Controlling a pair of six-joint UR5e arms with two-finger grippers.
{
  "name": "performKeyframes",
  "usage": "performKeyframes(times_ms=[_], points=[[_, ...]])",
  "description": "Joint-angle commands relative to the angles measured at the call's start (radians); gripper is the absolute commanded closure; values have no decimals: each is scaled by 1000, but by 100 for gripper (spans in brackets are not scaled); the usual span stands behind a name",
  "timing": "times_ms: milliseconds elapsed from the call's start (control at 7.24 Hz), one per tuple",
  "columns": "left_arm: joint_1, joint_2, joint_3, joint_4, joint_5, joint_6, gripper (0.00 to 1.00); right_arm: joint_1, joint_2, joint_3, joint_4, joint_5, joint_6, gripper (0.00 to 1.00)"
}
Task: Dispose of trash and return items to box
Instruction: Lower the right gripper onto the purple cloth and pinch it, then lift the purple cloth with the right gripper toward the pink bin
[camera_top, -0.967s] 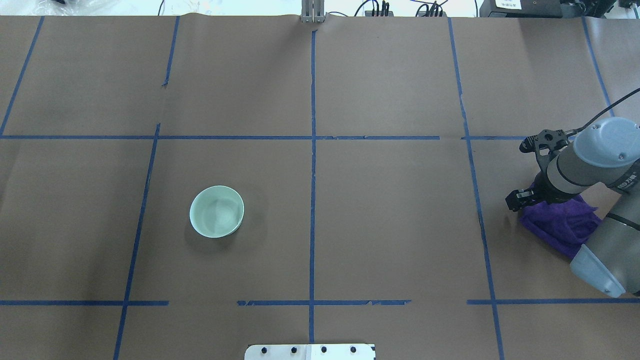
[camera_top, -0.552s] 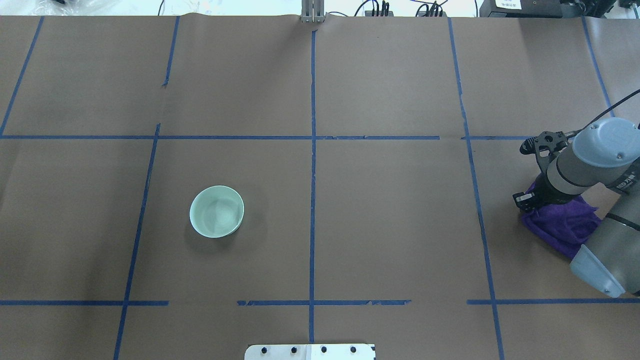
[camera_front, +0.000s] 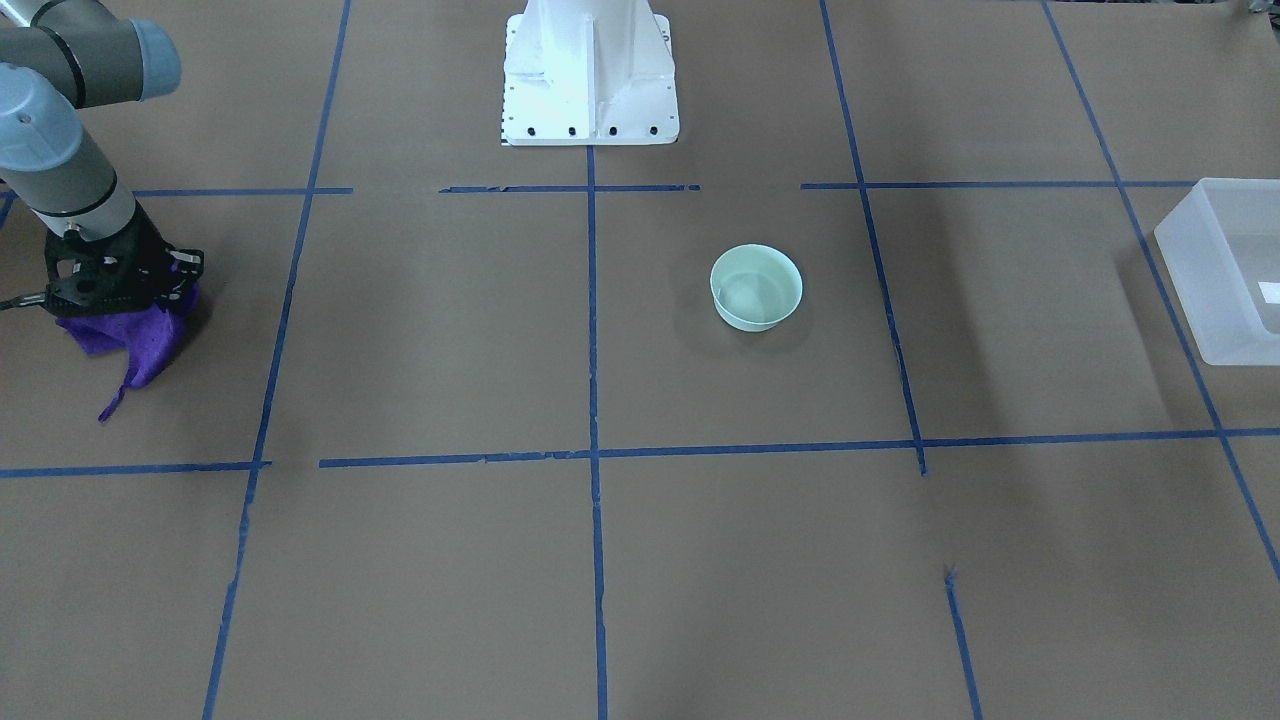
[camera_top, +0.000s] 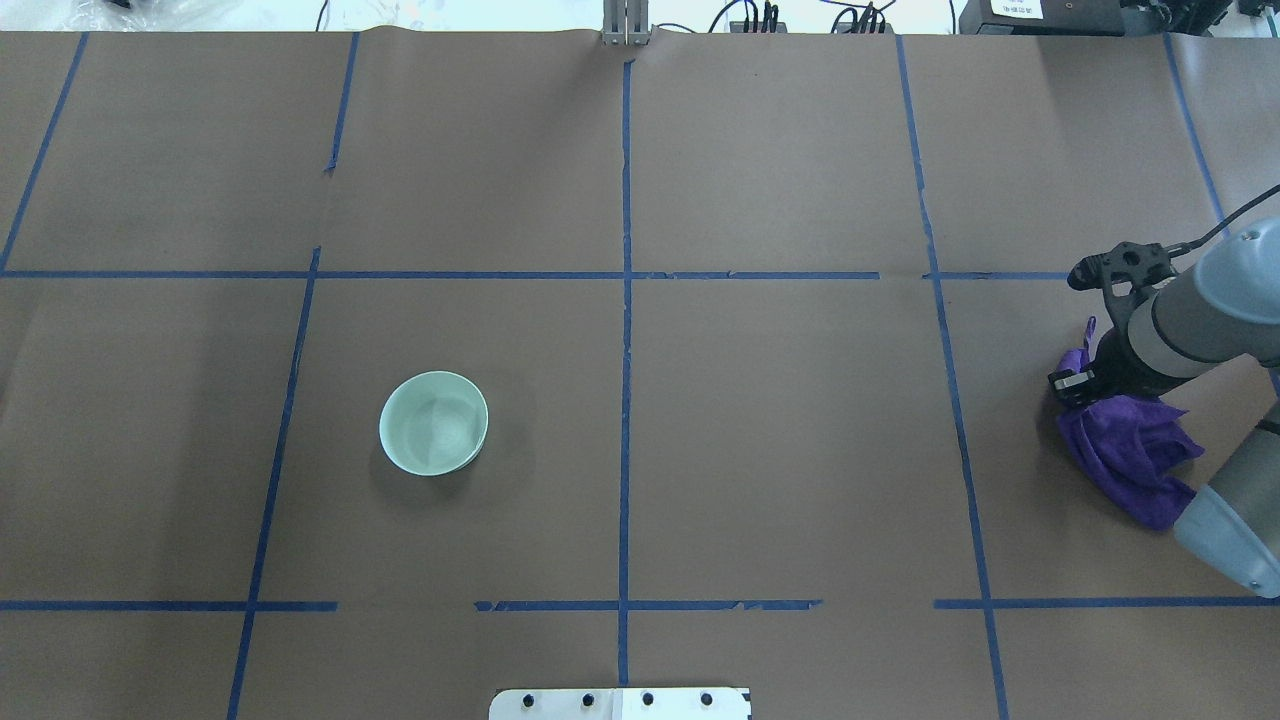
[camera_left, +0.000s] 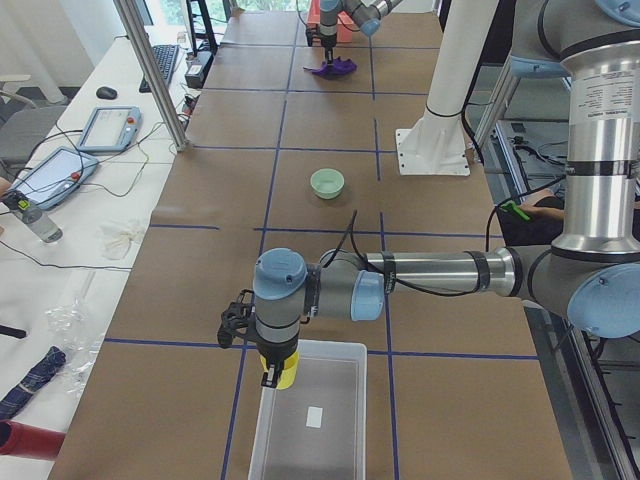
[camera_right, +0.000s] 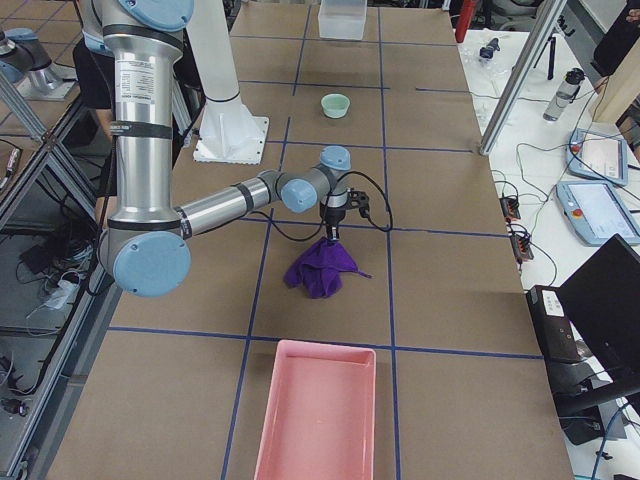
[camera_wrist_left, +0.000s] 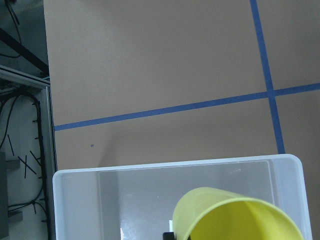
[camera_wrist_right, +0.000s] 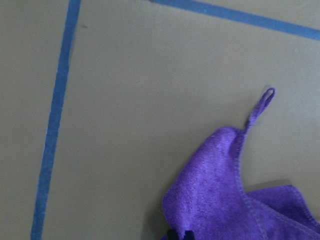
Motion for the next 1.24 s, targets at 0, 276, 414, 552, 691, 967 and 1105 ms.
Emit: performKeyframes(times_ms=[0,276,414,552,691,967,1105], points=[[-2,12,27,-1,-5,-20,100,145,7,42,-39,105,5,100],[-2,41,13,-9,-16,-125,100,378,71,57,-116,337,2,100],[1,41,33,-20,-86,-132,100,432,70,77,-114,368,0,100],[4,41,54,-44,-105,-132,100,460,65,98,-114,371,0,100],[13,41,83,-56,-147,-131,100,486,61,106,-114,387,0,100],[73,43,145,-118,-190,-131,100,546,55,135,-114,394,-1,100],[108,43,174,-151,-213,-132,100,573,45,142,-114,395,-1,100]])
